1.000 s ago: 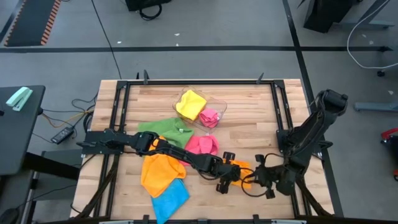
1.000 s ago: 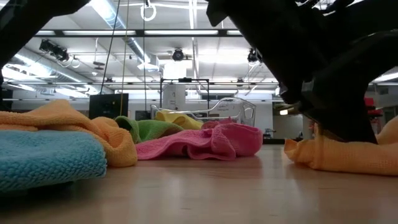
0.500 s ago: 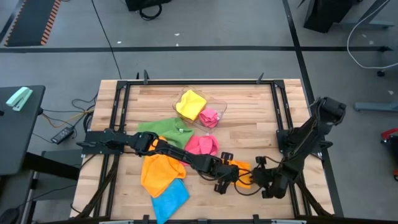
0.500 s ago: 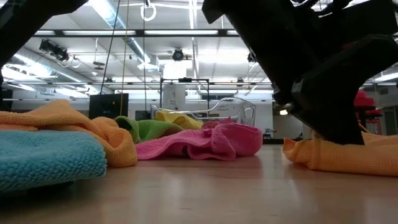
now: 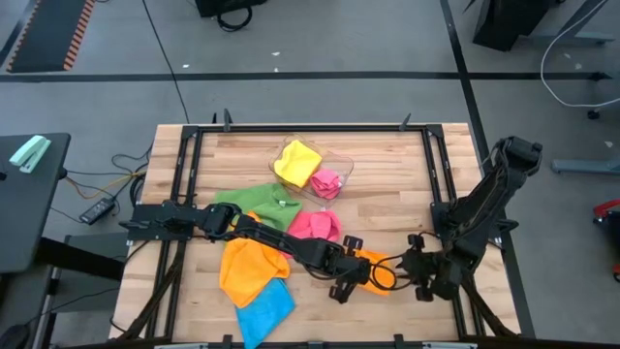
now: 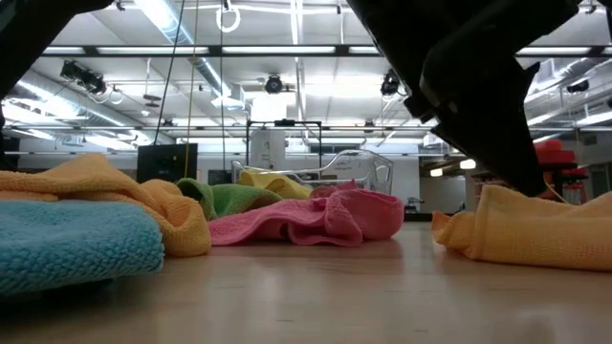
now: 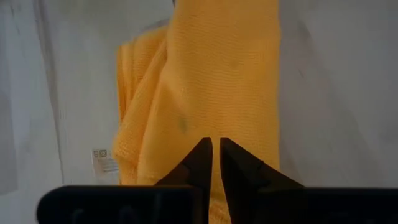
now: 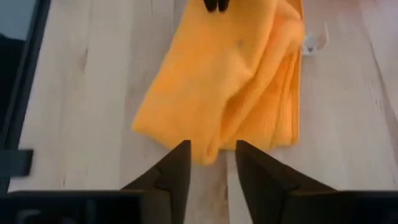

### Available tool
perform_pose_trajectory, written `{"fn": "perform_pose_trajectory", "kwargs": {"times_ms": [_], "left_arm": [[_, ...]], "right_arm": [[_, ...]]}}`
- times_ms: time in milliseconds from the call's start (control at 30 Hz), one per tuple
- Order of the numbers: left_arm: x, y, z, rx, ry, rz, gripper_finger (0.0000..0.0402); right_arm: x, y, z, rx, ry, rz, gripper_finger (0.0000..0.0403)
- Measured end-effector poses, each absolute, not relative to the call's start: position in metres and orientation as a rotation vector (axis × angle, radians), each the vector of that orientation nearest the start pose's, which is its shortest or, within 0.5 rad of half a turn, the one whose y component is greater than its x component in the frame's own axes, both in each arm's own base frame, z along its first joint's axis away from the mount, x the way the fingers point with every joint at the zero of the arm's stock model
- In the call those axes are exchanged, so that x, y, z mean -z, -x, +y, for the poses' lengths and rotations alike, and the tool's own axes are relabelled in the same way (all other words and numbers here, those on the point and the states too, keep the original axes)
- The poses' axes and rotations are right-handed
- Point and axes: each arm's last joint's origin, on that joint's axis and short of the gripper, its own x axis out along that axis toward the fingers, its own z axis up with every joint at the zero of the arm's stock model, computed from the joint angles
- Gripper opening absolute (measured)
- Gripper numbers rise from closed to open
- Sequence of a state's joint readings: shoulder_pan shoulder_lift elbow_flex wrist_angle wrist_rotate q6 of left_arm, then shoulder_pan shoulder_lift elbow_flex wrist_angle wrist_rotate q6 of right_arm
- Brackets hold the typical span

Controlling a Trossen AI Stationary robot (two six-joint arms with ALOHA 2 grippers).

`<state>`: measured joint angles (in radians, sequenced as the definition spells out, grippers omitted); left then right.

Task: Fold microfiber towels
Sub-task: Fold the right orange microfiber cloth

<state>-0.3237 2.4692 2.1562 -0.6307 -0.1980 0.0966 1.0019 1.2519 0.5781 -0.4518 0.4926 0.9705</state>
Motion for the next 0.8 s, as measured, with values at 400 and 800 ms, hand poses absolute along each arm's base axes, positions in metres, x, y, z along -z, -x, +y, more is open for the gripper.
{"fn": "perform_pose_trajectory", "kwargs": {"times_ms": [400,800], "left_arm": [[-0.199,-0.496,-0.157,0.152,-0.332,0.951,0.0036],[-0.218,-0.484,-0.157,0.159,-0.353,0.987,0.0029]], "right_arm": [[-0.136,-0.148,0.178,-0.025,-0.117,0.949,0.018],[-0.182,-0.151,0.186,-0.237,-0.083,0.831,0.0012]]}}
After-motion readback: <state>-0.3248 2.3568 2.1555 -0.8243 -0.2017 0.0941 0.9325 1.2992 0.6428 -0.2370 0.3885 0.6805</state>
